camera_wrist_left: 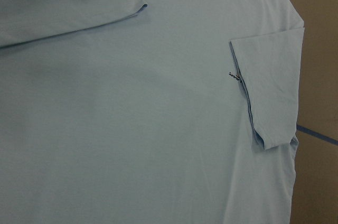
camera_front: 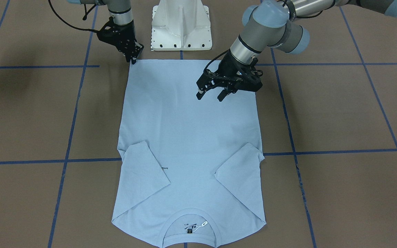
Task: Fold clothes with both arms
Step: 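Move both grippers to the hem corners nearest the robot and grasp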
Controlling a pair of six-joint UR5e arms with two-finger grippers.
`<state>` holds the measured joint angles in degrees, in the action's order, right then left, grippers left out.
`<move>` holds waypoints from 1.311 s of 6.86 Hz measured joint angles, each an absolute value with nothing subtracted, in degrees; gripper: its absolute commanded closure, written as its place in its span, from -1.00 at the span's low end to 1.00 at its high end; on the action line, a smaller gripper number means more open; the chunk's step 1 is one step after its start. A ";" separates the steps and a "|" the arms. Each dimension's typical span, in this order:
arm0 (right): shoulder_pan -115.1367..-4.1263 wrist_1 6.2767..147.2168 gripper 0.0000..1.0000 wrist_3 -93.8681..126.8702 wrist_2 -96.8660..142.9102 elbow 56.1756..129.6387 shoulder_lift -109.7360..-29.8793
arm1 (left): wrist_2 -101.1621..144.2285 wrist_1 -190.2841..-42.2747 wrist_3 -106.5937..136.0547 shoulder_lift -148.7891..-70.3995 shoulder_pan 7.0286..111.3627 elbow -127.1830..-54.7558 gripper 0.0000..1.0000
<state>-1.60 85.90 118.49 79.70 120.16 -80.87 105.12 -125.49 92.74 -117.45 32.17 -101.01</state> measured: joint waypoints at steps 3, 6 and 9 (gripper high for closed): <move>-1.68 85.95 1.00 118.45 79.90 121.17 -80.87 | 102.04 -124.81 95.30 -111.00 27.30 -105.20 -0.86; -1.98 85.90 1.00 118.33 80.10 122.17 -81.08 | 93.11 -114.63 100.08 -98.14 16.46 -117.32 -0.71; -2.09 85.87 1.00 118.38 79.99 122.25 -81.18 | 90.46 -106.24 103.12 -93.41 10.55 -120.06 -0.49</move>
<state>-2.09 85.87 118.38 79.99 122.25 -81.18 90.46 -106.24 103.12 -93.41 10.55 -120.06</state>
